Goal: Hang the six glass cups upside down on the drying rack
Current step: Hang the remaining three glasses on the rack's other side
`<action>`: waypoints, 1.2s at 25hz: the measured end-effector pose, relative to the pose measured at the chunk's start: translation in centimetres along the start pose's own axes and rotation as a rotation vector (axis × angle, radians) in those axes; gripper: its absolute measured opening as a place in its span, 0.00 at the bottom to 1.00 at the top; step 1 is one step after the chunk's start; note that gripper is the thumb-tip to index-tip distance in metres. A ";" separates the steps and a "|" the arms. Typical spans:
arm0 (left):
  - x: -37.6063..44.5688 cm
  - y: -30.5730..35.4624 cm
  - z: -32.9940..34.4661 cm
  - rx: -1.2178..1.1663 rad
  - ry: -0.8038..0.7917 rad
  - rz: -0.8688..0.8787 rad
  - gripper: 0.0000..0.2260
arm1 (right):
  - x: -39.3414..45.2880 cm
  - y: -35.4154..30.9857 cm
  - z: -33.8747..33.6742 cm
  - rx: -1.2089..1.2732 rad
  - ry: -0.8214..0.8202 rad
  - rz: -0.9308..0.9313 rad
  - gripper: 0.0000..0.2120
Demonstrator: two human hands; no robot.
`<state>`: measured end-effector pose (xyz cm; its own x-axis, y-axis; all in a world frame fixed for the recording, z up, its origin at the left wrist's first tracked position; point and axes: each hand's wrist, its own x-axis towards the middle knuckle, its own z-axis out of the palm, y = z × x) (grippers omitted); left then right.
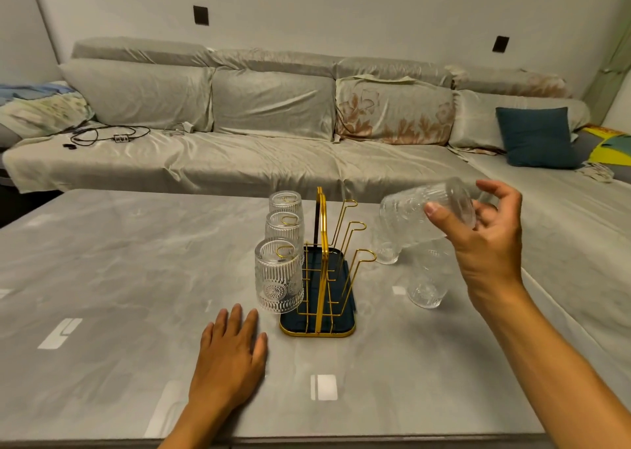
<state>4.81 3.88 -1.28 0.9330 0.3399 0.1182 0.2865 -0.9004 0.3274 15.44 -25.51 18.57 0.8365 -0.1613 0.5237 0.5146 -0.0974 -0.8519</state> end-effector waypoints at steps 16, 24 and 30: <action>-0.1 0.2 -0.3 -0.004 0.014 0.001 0.26 | -4.5 7.0 4.9 -0.352 -0.304 -0.050 0.20; -0.1 0.2 -0.4 -0.006 0.012 0.001 0.26 | -5.1 8.1 5.1 -0.272 -0.328 0.006 0.22; 0.0 0.0 -0.1 0.003 0.013 0.008 0.26 | -6.1 9.7 2.7 -0.184 -0.098 0.035 0.30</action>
<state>4.76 3.91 -1.20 0.9324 0.3360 0.1329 0.2796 -0.9039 0.3237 15.85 -22.82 7.13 0.8723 -0.0726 0.4835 0.4490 -0.2722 -0.8510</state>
